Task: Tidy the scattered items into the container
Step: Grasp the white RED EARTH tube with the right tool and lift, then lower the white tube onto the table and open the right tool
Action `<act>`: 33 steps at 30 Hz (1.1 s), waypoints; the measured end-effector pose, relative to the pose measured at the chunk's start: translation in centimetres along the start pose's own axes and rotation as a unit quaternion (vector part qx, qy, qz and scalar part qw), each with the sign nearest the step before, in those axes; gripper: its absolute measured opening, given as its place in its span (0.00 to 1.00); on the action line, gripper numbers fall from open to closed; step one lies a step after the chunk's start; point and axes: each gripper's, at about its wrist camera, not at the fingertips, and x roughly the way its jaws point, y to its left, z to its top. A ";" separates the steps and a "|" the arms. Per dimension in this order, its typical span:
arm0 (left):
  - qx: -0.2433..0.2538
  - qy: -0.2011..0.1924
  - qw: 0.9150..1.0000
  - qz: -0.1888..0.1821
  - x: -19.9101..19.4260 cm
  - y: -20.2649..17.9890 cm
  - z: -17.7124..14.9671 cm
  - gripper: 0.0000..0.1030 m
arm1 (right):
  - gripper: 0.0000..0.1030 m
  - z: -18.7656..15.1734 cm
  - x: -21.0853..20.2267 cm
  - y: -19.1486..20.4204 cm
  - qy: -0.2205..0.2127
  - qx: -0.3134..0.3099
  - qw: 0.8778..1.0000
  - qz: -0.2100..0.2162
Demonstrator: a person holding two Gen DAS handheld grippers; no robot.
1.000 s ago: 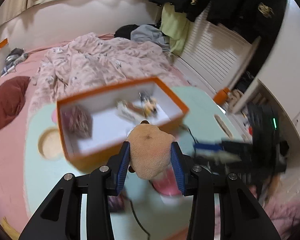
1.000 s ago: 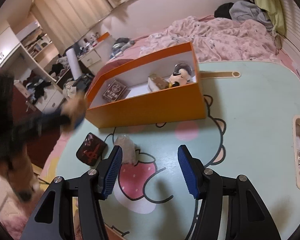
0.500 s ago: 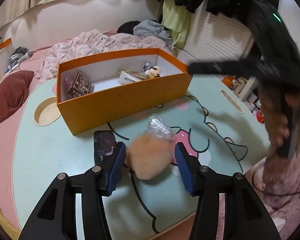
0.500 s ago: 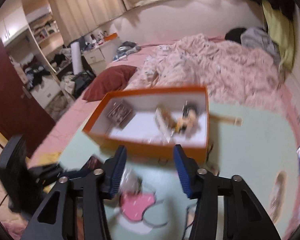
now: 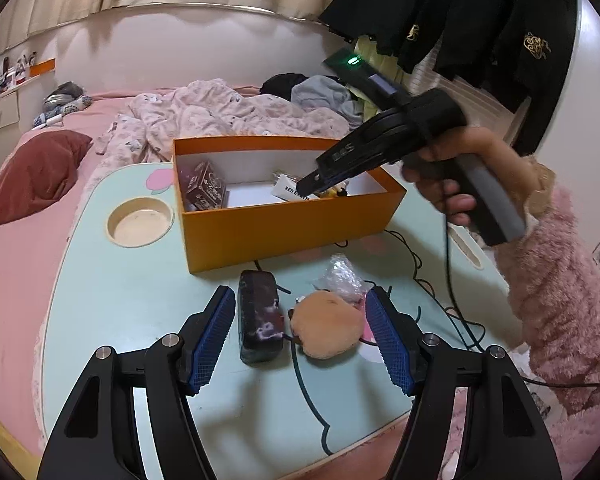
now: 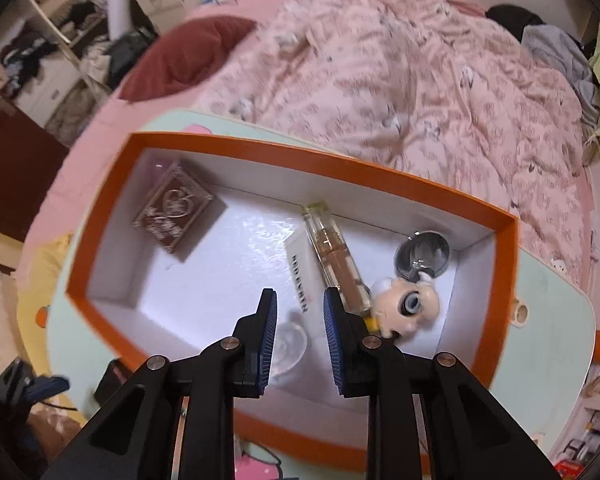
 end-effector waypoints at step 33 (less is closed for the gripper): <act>-0.026 0.006 1.000 -0.003 0.0 0.7 0.0 0.66 | 0.16 -9.7 -9.9 0.9 -0.130 0.002 0.986 0.108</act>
